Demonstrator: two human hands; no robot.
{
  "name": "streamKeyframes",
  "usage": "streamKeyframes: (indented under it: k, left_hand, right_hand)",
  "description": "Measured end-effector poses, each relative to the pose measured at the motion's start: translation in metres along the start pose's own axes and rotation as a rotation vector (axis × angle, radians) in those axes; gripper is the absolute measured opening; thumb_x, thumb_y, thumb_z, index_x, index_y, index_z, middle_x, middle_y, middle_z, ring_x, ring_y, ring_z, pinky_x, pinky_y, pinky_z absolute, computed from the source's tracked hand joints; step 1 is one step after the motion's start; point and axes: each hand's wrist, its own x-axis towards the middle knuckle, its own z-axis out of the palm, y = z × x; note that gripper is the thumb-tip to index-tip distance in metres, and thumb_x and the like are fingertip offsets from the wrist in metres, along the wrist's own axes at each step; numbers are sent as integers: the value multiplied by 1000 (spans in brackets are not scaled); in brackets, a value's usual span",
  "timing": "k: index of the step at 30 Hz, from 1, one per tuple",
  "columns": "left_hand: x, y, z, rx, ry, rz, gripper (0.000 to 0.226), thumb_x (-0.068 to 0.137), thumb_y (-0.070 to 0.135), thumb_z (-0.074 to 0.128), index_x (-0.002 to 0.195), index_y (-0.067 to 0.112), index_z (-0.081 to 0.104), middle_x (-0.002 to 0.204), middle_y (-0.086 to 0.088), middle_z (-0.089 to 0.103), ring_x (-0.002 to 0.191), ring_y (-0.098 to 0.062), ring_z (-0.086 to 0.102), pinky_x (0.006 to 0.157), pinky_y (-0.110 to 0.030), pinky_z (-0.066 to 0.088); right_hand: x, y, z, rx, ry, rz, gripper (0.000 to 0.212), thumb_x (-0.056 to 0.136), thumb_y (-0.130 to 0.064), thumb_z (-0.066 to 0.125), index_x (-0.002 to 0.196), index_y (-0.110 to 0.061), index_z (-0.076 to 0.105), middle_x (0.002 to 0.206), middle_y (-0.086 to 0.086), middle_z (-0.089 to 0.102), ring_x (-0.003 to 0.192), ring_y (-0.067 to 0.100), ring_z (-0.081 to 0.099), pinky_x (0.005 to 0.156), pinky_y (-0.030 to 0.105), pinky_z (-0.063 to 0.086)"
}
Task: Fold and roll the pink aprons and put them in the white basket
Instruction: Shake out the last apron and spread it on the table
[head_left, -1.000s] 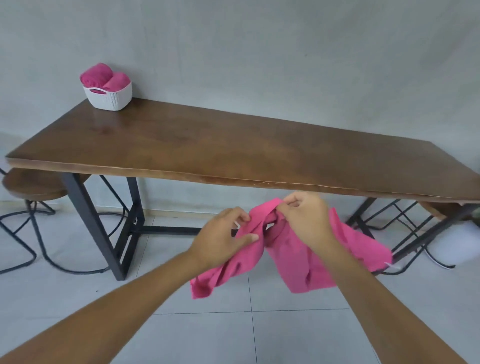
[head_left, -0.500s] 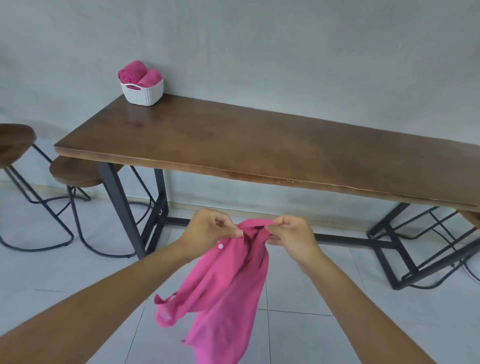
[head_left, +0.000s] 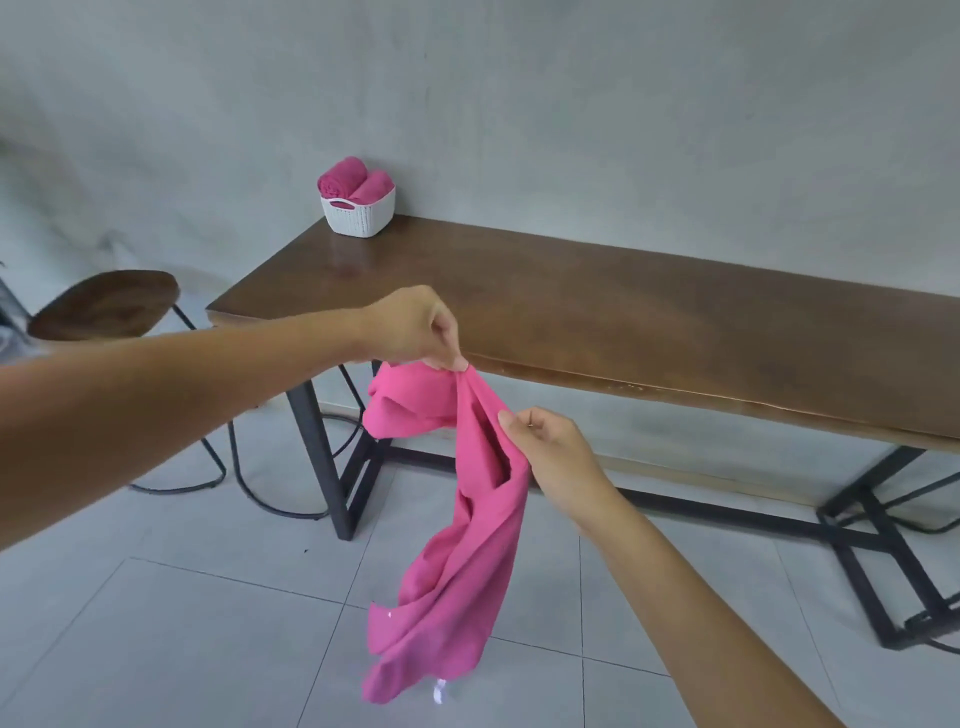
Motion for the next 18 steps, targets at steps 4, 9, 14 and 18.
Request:
streamKeyframes:
  k: [4, 9, 14, 18]
  left_hand:
    - [4, 20, -14, 83, -69, 29, 19, 83, 17, 82, 67, 11, 73, 68, -2, 69, 65, -7, 63, 64, -17, 47]
    - [21, 44, -19, 113, -71, 74, 16, 83, 10, 79, 69, 7, 73, 74, -9, 74, 74, -22, 73, 77, -32, 59]
    - [44, 47, -30, 121, 37, 81, 16, 86, 12, 78, 74, 4, 72, 76, -14, 74, 74, -27, 74, 81, -40, 61]
    - [66, 37, -39, 164, 178, 71, 16, 86, 16, 80, 74, 9, 73, 69, -4, 73, 75, -24, 74, 83, -42, 61]
  right_hand:
    - [-4, -4, -6, 7, -26, -54, 40, 90, -41, 73, 83, -5, 57, 68, 0, 53, 60, 14, 44, 55, 26, 34]
    - [0, 5, -17, -254, 173, -104, 27, 82, -21, 76, 74, -20, 50, 62, -9, 51, 53, 4, 42, 54, 22, 34]
    - [-5, 26, -38, -376, 338, -90, 24, 81, -11, 68, 73, -21, 48, 61, -9, 48, 54, 7, 45, 53, 22, 35]
    - [-13, 44, -63, -419, 369, -51, 20, 83, -17, 68, 76, -18, 50, 66, -6, 52, 58, 8, 46, 57, 20, 39]
